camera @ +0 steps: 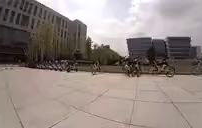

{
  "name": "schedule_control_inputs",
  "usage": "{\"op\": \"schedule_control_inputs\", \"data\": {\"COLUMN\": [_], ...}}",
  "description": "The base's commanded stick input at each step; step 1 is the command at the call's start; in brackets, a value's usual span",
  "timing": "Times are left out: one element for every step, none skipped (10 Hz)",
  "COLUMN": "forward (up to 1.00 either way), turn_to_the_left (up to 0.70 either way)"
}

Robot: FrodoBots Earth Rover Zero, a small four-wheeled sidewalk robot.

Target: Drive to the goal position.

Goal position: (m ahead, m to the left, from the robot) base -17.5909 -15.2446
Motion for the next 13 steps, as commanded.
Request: {"op": "schedule_control_inputs", "data": {"forward": [0.00,0.00,0.00,0.00,0.00,0.00,0.00,0.00,0.00,0.00,0.00,0.00,0.00], "turn_to_the_left": [-0.50,-0.50,-0.50,-0.50,-0.50,-0.50,-0.50,-0.50,-0.50,-0.50,-0.50,-0.50,-0.50]}}
